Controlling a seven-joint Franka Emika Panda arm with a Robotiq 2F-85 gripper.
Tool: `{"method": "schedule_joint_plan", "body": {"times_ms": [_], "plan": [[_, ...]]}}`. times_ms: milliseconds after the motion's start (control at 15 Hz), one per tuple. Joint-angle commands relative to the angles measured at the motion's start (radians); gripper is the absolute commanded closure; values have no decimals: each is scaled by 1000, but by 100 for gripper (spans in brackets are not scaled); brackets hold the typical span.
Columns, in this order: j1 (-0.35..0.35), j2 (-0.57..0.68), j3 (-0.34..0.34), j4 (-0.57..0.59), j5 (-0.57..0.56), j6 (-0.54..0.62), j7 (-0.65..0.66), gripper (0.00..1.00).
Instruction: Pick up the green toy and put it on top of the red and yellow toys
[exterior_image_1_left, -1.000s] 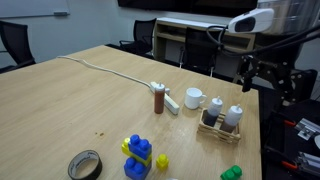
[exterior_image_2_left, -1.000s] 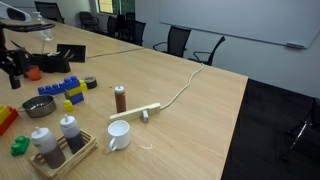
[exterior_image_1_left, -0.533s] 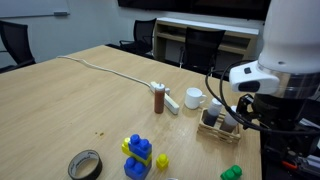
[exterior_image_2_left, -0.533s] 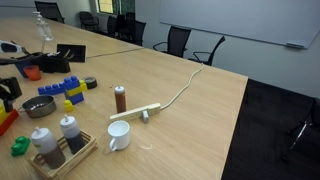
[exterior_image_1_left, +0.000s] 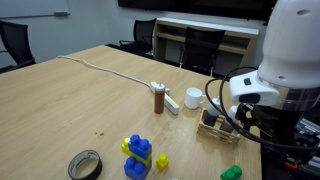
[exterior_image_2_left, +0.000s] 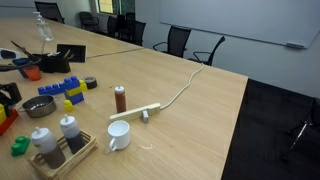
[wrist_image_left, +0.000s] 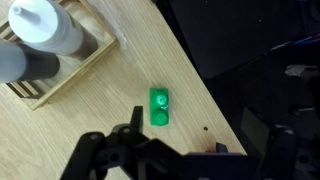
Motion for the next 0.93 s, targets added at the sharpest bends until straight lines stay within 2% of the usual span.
{"method": "schedule_joint_plan", "body": {"times_ms": [0, 200, 467, 600, 667, 733, 867], "plan": [[-8, 15, 10, -3, 0, 40, -16, 0], [-8, 41, 17, -12, -29, 111, 2, 0], [-4, 89, 30, -35, -130, 209, 53, 0], [4, 114, 40, -48, -200, 240, 125, 0], [11, 123, 42, -52, -264, 236, 202, 0], [-5, 119, 48, -39, -195, 205, 122, 0], [-3, 128, 52, -40, -206, 206, 142, 0]]}}
